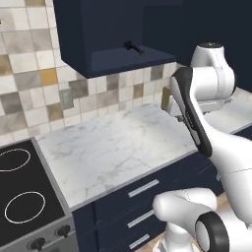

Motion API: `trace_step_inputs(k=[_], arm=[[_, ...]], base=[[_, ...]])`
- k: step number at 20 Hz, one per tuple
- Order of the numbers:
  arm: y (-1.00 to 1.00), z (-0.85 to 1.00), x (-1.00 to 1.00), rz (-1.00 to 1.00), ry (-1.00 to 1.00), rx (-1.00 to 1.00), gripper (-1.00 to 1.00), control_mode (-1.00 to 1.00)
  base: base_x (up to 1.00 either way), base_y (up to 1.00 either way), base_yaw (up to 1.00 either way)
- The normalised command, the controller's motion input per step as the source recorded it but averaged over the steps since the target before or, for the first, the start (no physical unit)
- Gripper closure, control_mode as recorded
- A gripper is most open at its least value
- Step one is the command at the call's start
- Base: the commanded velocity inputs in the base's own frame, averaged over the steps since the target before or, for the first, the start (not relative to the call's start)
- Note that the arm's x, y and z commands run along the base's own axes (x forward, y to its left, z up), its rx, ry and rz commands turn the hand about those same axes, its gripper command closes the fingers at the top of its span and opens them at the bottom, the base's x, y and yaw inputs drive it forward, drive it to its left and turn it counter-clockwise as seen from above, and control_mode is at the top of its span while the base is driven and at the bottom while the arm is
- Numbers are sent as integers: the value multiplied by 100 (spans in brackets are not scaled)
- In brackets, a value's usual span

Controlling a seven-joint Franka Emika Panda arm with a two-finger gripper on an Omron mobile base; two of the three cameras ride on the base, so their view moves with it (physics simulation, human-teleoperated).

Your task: Pick up the dish brush and bar soap from the sink, and place them back in the cabinet, and close the cabinet door.

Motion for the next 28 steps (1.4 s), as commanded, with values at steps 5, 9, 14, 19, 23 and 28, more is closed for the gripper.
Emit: trace_step_inputs(k=[5, 9, 14, 19, 23, 28], arm=[[0, 0, 0, 0, 0, 0, 100, 100], [0, 0, 0, 0, 0, 0, 100, 100], [0, 0, 0, 0, 0, 0, 100, 100], [0, 0, 0, 0, 0, 0, 100, 100], [0, 0, 0, 0, 0, 0, 100, 100], [0, 0, 0, 0, 0, 0, 100, 100]], base=[[51, -2, 0], [34, -22, -4], [32, -19, -11], [21, -17, -11], [27, -14, -9], [6, -3, -1]])
